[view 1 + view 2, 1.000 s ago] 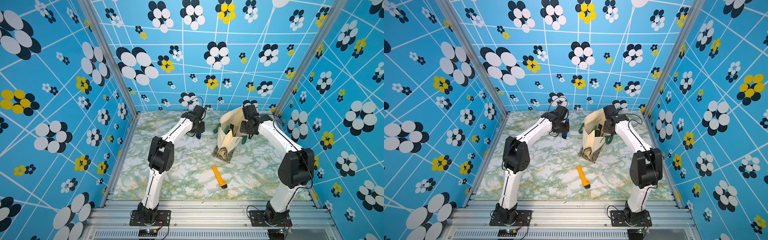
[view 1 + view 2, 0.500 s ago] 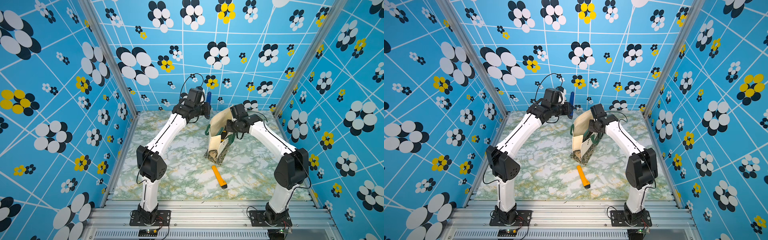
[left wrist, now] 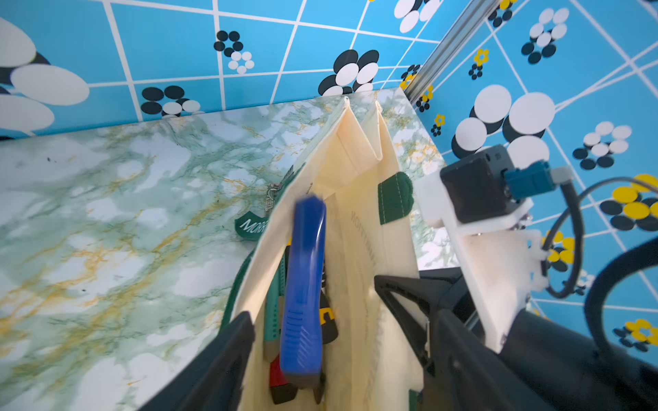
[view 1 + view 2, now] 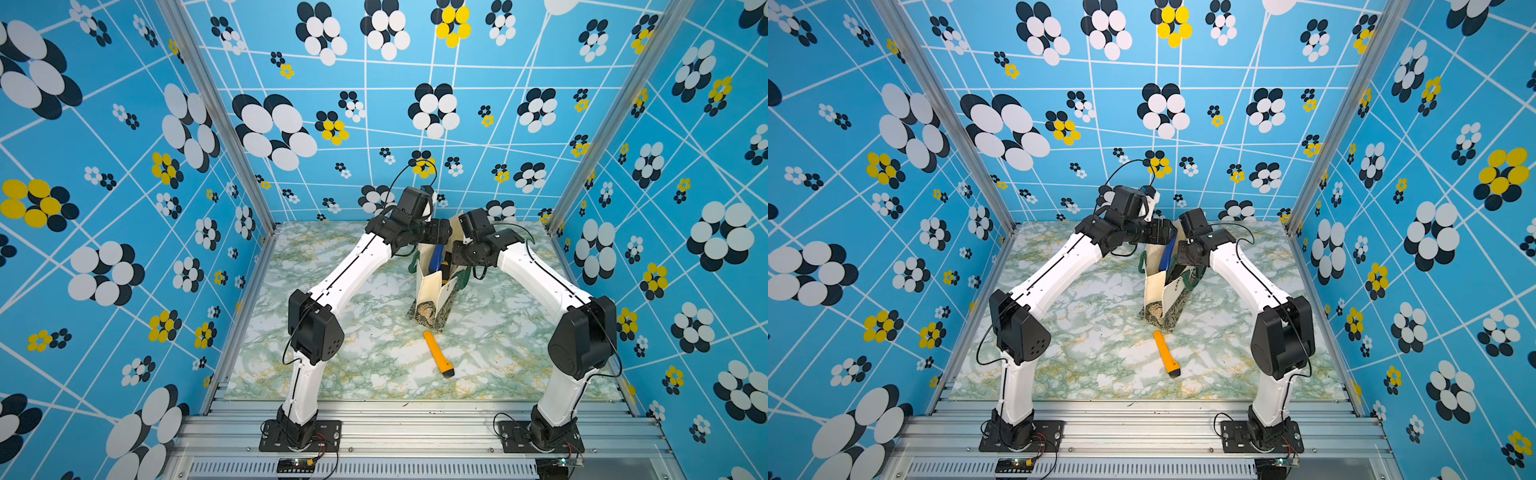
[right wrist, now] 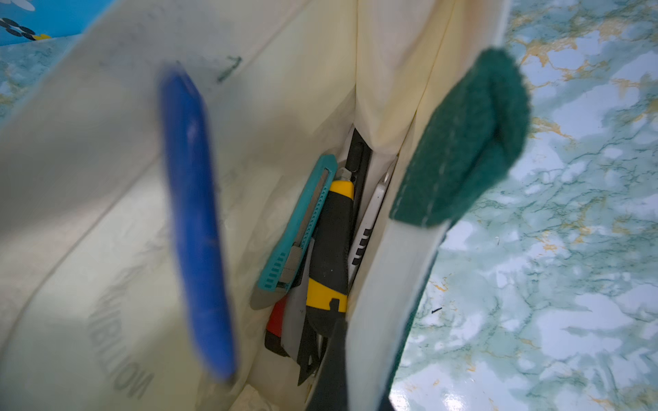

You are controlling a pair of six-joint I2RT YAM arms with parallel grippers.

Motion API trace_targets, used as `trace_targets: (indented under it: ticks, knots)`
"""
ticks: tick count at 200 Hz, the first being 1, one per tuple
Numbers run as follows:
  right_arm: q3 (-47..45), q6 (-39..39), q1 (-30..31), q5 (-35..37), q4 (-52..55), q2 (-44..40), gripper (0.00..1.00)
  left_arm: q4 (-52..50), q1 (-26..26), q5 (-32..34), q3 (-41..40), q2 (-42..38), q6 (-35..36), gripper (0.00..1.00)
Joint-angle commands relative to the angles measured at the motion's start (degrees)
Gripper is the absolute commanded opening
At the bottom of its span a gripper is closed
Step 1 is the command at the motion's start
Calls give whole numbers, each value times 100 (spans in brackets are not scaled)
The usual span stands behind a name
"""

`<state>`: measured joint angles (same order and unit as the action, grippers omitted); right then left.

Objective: Place the art knife into the pouch
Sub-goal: Place the utility knife in the pouch.

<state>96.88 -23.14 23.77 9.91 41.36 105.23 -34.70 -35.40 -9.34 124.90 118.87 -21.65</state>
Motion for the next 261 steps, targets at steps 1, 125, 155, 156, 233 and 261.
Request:
trace_targets:
  ticks: [1,125,155,156,233,261]
  knots:
    - [120,89,17,147,1,49,0,-116,42,165,157,-12,123,89]
    - [662,-391,-467,118,119,665,0,222,-366,1662,-2246,-1918,-384,97]
    - [848,-542,-631,75,-9,880,0,-646,-857,2257,-2501,-1999,-802,97]
    - [853,-533,-638,69,-16,887,0,-680,-878,2273,-2508,-1995,-817,97]
    - [585,-894,-947,310,-32,780,0,-1469,-1875,2216,-3355,-1515,-2168,100]
    - [466,-1190,-1067,415,171,692,0,-1309,-2101,1899,-3639,-1384,-2250,100]
